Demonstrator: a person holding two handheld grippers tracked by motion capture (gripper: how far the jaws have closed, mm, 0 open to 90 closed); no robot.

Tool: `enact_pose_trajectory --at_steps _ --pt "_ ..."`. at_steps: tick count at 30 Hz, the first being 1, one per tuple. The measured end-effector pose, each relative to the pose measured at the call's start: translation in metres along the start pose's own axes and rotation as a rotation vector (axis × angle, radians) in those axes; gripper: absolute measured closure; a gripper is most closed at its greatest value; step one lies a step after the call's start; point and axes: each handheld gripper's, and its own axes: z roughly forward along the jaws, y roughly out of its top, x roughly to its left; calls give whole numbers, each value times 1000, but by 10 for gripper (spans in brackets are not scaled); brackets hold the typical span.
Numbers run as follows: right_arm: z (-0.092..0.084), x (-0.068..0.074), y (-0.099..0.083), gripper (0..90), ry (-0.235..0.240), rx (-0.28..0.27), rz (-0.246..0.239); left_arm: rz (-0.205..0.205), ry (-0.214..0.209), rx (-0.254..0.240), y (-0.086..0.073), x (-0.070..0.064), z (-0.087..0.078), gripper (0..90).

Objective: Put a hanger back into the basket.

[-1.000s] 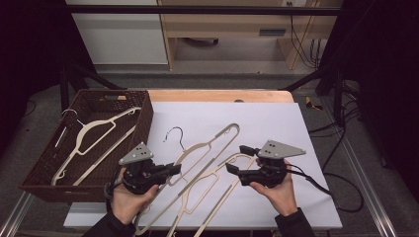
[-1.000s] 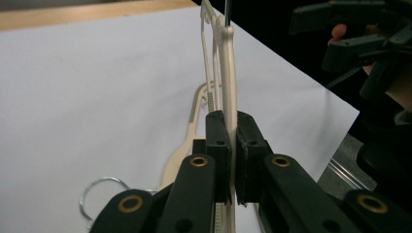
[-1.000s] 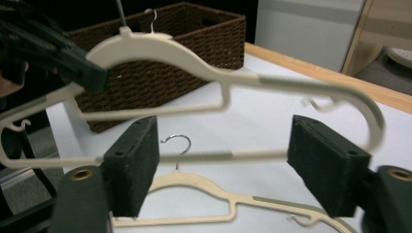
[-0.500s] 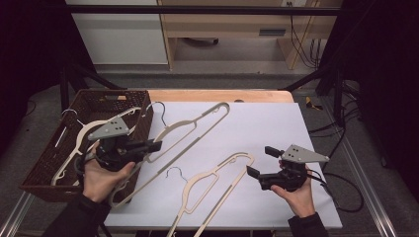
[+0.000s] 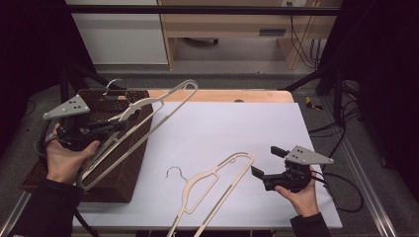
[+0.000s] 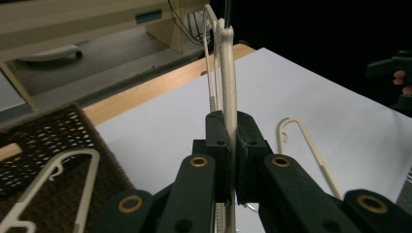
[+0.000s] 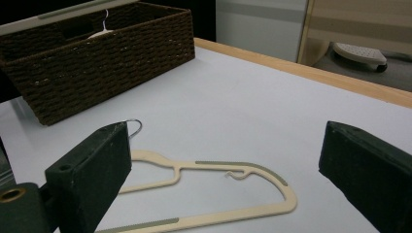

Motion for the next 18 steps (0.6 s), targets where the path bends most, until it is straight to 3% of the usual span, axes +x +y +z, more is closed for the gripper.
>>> enact_pose_trajectory --at_steps 10,18 --pt "-2 -3 0 43 -10 5 -4 -12 97 3 -3 47 -22 862" --pt "-2 -5 0 40 -13 10 -3 -73 135 7 -19 82 -35 862"
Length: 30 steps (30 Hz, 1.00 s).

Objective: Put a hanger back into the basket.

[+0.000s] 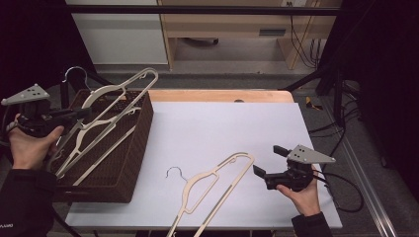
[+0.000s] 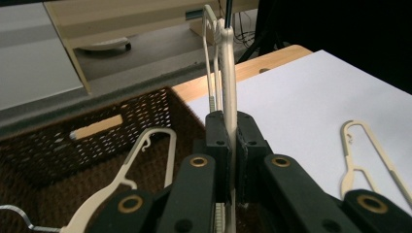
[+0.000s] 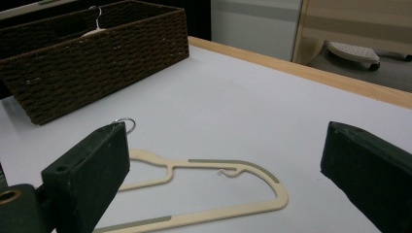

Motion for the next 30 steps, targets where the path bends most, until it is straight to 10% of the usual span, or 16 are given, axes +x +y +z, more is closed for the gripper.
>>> enact_pose_trajectory --at_steps 14,30 --pt "3 0 -1 39 -2 10 0 -49 56 65 -35 42 -2 862" --pt "5 1 -3 36 4 24 -2 -40 53 121 -36 51 14 862"
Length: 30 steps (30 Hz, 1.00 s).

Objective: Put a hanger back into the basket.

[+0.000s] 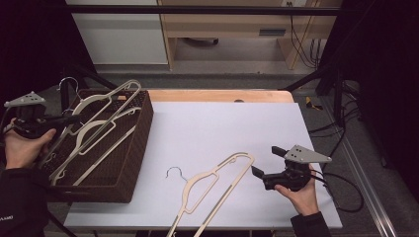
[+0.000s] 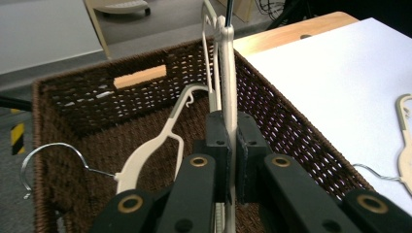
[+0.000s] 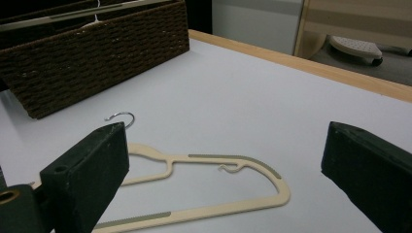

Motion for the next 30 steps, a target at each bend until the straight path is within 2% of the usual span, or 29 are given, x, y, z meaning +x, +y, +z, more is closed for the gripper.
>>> enact_pose_trajectory --at_steps 10,12,15,17,22,26,28,30 --pt "0 0 0 36 -4 -2 4 -20 -43 66 -28 8 2 862" --pt "0 0 0 36 -6 -2 0 -26 -48 69 -33 9 1 862" --pt "0 0 0 36 -4 3 -2 -32 -77 50 -36 10 0 863" --pt "0 0 0 36 -3 3 -4 -27 -85 70 -36 8 4 862" --pt "0 0 0 36 -2 4 -1 -25 -80 122 -42 4 25 861" --pt "-1 0 0 36 -6 -1 4 -19 -23 203 -48 1 44 856" --pt "0 0 0 36 -4 0 -2 -31 -5 255 -51 2 50 849" --pt "0 0 0 37 0 3 -4 -64 28 246 -53 5 51 838"
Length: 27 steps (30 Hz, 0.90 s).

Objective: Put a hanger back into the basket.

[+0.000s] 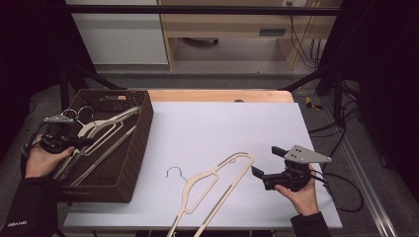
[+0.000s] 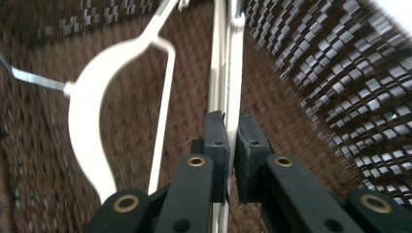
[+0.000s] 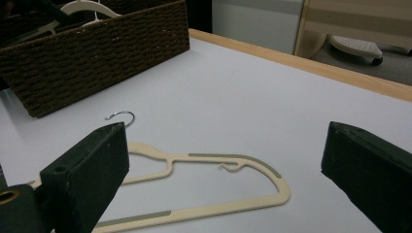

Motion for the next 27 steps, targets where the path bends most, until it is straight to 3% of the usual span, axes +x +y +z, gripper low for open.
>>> enact_pose_trajectory --at_steps 3,5,9,14,19,27 --pt "1 0 0 37 -2 -5 9 -27 67 10 -1 4 0 812" --pt "0 0 0 37 -2 -4 8 -40 110 -18 -3 5 -2 749" --pt "0 0 1 37 -1 -7 11 -70 139 -59 -5 7 -11 696" --pt "0 -1 2 38 -4 -14 10 -74 127 -139 -3 0 -28 617" --pt "-1 -2 4 39 -4 -18 16 -55 105 -204 -2 -20 -41 534" --pt "2 0 6 38 -1 -13 18 17 -17 -343 -6 -67 -51 315"
